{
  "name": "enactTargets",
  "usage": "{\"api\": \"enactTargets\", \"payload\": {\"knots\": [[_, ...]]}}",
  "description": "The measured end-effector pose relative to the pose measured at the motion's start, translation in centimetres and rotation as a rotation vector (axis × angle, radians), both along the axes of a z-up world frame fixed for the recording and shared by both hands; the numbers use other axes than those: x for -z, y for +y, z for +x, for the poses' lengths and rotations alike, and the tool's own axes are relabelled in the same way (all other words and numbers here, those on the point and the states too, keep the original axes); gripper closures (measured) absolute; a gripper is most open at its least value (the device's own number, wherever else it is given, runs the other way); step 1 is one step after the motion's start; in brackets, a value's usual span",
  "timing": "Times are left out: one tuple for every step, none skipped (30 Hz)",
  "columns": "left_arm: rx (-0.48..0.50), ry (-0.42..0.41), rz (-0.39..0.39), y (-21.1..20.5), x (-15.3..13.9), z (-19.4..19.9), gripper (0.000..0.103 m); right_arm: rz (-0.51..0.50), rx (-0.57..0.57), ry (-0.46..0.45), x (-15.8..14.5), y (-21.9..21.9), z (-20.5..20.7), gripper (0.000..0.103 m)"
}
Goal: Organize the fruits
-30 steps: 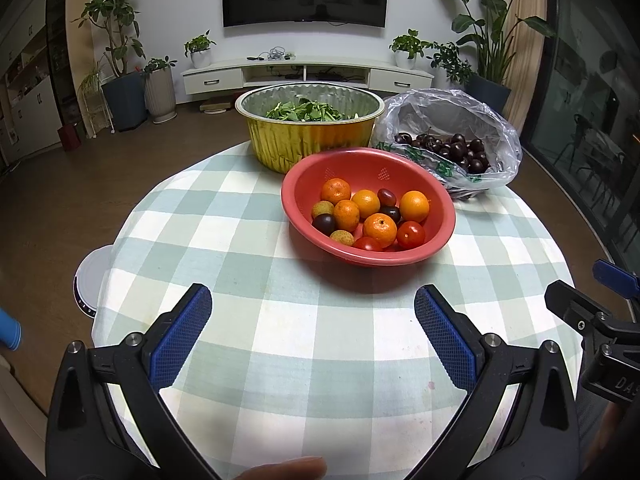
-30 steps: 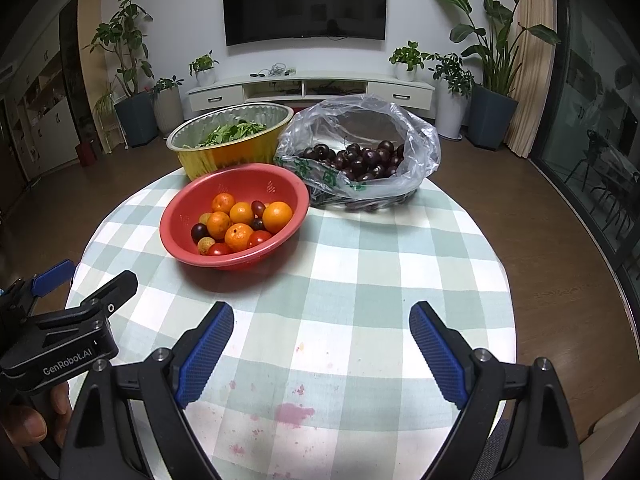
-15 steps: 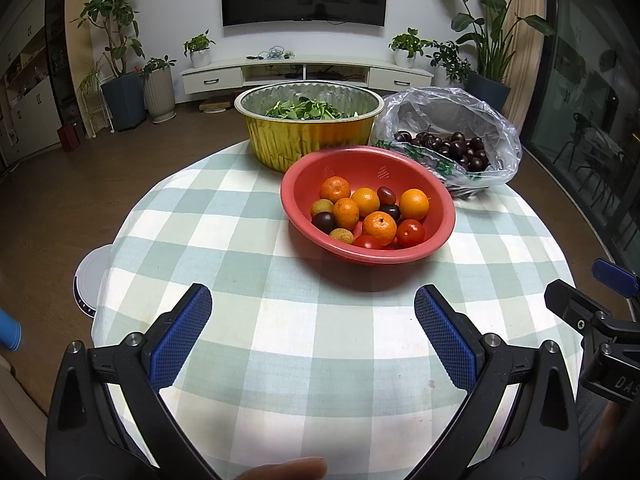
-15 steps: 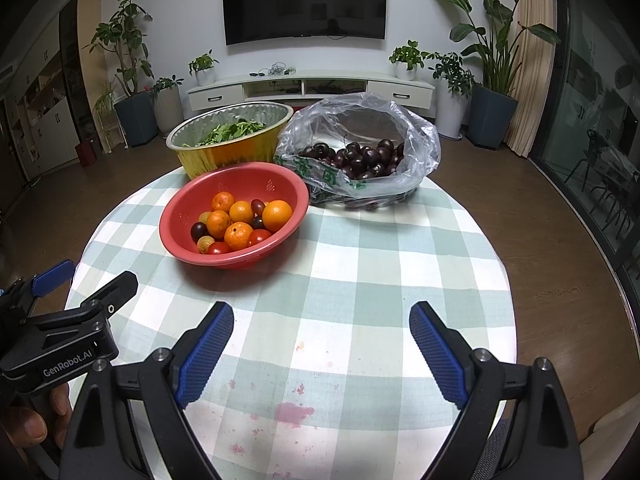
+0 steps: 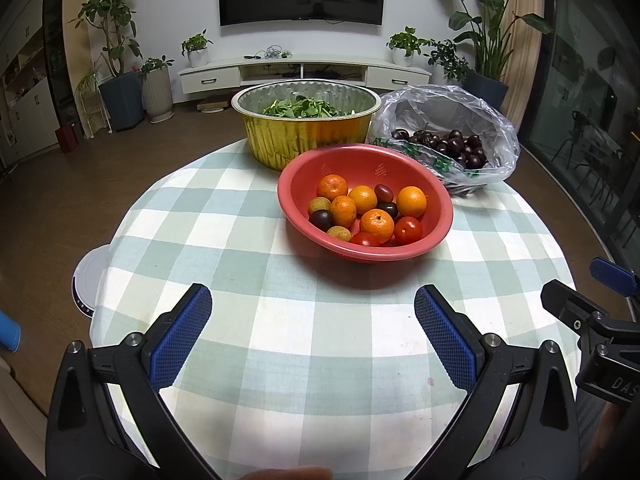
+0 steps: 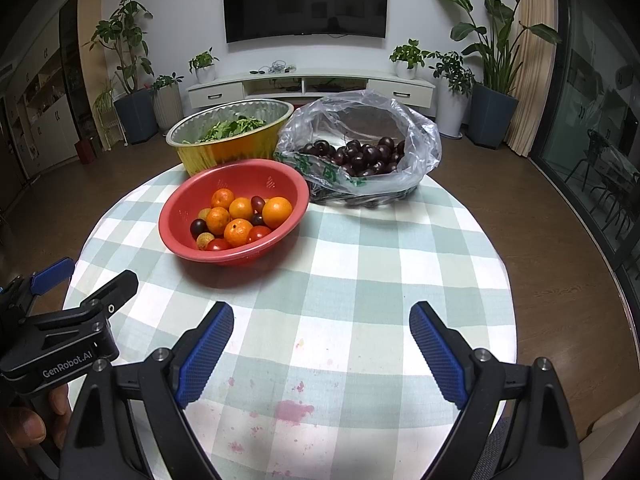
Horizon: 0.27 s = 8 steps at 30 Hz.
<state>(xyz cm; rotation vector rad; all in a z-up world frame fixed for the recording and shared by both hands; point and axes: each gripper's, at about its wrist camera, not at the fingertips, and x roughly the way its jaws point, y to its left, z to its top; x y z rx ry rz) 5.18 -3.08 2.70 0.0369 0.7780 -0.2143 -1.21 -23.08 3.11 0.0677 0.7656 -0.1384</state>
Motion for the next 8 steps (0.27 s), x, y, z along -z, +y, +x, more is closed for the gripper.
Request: {"api": "enactTargets", "payload": {"knots": [[0.004, -0.001, -0.004, 0.07, 0.03, 0.03, 0.000, 0.000, 0.000, 0.000, 0.02, -0.01, -0.01, 0.011], [0.008, -0.004, -0.008, 0.17, 0.01, 0.03, 0.000, 0.001, 0.000, 0.001, -0.06, 0.03, 0.08, 0.011], [0.012, -0.013, -0.009, 0.24, -0.06, -0.01, 0.000, 0.001, 0.001, 0.003, 0.08, -0.01, -0.02, 0.011], [0.016, -0.028, -0.005, 0.28, -0.18, -0.09, 0.000, 0.002, 0.002, 0.003, 0.23, -0.08, -0.16, 0.011], [0.018, -0.040, 0.001, 0.29, -0.27, -0.13, 0.000, 0.002, 0.003, 0.004, 0.37, -0.14, -0.29, 0.011], [0.019, -0.049, 0.006, 0.30, -0.34, -0.14, 0.000, 0.003, 0.004, 0.005, 0.53, -0.24, -0.45, 0.011], [0.021, -0.051, 0.008, 0.36, -0.34, -0.01, 0.000, 0.003, 0.006, 0.007, 0.71, -0.32, -0.62, 0.011], [0.024, -0.049, 0.007, 0.40, -0.26, 0.12, 0.000, 0.005, 0.008, 0.009, 0.88, -0.44, -0.73, 0.011]]}}
